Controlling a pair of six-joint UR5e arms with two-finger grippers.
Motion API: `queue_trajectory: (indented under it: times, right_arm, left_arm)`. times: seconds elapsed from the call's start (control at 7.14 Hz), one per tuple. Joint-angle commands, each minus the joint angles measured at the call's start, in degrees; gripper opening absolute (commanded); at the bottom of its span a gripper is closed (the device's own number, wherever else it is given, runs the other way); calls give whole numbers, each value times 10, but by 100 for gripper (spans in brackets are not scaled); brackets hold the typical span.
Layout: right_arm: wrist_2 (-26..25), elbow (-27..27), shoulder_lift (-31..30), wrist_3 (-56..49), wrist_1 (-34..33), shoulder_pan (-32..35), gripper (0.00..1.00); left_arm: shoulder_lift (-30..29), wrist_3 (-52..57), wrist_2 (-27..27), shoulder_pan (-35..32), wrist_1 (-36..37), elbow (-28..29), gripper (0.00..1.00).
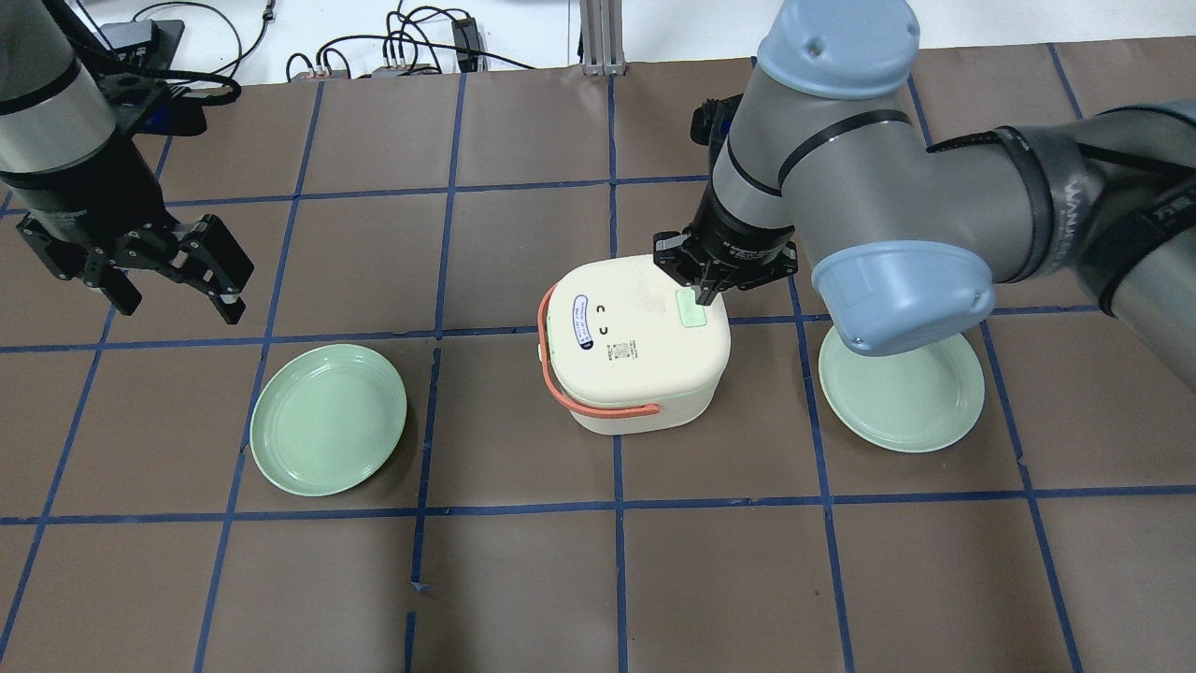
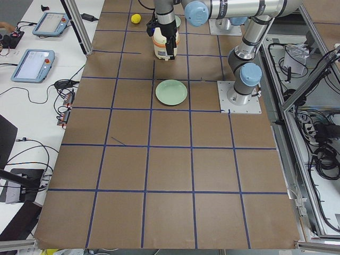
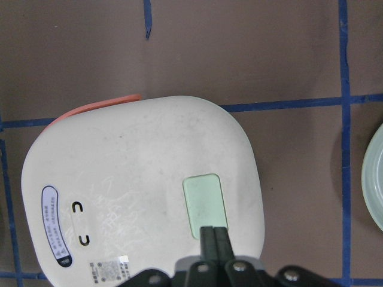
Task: Press rice cooker button
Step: 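Press down on the green lid button with the closed right gripper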
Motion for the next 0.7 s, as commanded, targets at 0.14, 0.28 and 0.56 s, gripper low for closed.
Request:
queue_trajectory:
  times: [0.14, 0.28, 0.56]
  right_arm:
    - [4, 5, 18, -1, -18, 1, 5]
    - [4, 10, 18, -1, -18, 1, 5]
    - [4, 9, 20, -1, -19, 1, 5]
  left_arm:
    - [1, 0, 0, 0, 0, 0, 100]
    - [1, 0, 0, 0, 0, 0, 100]
    - [0, 0, 0, 0, 0, 0, 100]
